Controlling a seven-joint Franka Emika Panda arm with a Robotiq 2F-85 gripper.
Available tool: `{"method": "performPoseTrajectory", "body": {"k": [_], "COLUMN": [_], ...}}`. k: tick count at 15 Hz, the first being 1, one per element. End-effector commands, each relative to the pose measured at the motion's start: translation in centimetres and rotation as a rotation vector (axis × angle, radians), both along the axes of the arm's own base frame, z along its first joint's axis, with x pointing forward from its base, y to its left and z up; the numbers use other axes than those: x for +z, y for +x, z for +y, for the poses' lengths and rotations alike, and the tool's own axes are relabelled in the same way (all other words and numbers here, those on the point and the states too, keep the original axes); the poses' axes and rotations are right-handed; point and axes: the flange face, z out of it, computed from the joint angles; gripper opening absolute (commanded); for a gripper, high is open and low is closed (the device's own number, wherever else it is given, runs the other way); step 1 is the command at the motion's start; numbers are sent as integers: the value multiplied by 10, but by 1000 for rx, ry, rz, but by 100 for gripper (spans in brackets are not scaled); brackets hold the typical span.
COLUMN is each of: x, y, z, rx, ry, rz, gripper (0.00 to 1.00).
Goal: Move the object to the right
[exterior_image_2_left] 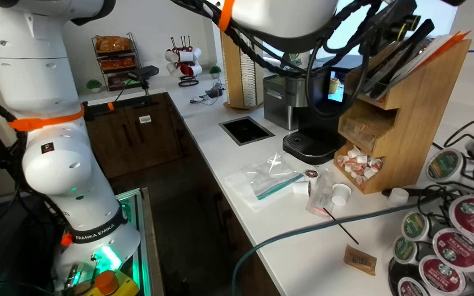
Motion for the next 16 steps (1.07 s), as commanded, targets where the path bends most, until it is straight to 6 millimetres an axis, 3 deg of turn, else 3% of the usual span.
{"method": "performPoseTrajectory", "body": {"k": [1,8,12,13,16], "x": [15,26,16,21,18], "y": [-12,-20,-18,-14,-15], "z": [31,79,82,79,81], "rx": [127,390,499,443,486], "ry": [115,255,360,308,337], "rz": [1,156,286,233,273], "gripper": [100,100,100,100,100]}}
